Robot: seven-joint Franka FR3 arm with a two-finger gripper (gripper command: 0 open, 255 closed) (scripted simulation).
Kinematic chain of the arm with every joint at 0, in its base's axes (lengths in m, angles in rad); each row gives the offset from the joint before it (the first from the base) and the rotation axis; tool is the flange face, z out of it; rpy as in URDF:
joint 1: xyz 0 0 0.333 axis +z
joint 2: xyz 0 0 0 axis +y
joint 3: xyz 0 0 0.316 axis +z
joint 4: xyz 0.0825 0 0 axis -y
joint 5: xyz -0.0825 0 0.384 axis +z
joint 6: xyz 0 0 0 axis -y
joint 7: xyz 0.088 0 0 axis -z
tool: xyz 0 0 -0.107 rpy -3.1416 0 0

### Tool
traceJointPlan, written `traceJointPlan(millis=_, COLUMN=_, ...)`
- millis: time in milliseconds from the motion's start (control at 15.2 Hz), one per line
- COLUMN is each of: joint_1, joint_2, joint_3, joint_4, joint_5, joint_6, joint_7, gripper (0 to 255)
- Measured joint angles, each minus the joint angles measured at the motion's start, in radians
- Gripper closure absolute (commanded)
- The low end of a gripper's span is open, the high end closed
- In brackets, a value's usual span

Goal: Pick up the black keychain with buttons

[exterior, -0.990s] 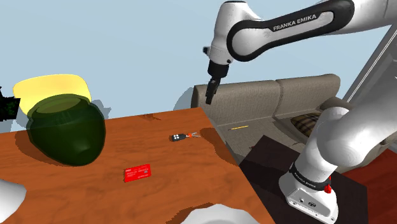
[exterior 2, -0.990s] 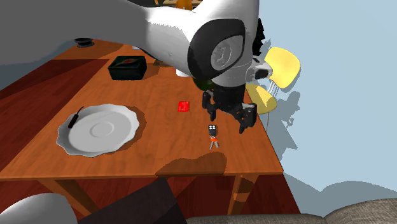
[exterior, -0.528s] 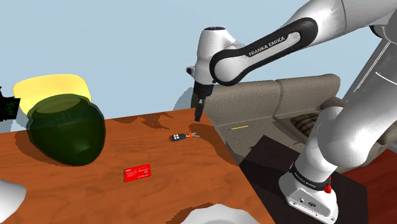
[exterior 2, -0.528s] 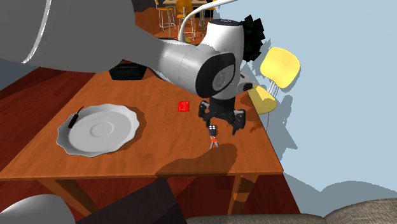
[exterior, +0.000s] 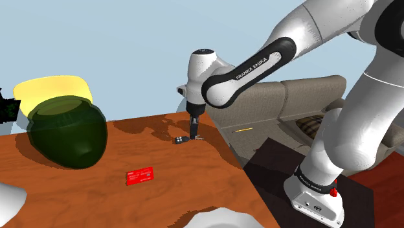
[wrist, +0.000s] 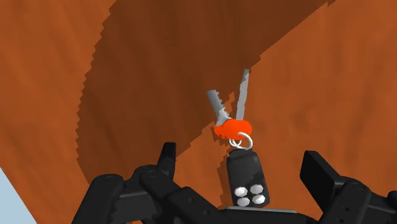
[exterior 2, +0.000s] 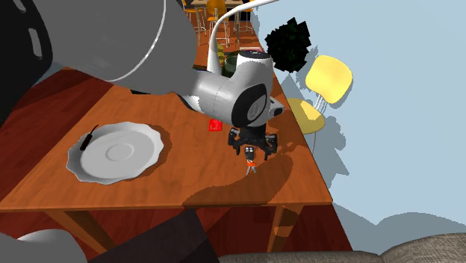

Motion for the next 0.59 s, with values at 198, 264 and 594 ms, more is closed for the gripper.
traceJointPlan(millis=198, joint_1=-0.001, joint_2=0.031, joint_3=-0.001, joint_4=-0.013, joint_5=-0.009, joint_6=0.043, joint_7=0.003, gripper=0)
traceJointPlan(millis=264, joint_1=-0.001, joint_2=0.042, joint_3=0.0, joint_4=-0.017, joint_5=-0.013, joint_6=0.058, joint_7=0.007, gripper=0)
traceJointPlan(millis=594, joint_1=0.002, joint_2=0.052, joint_3=0.004, joint_4=-0.026, joint_5=-0.016, joint_6=0.079, joint_7=0.01, gripper=255)
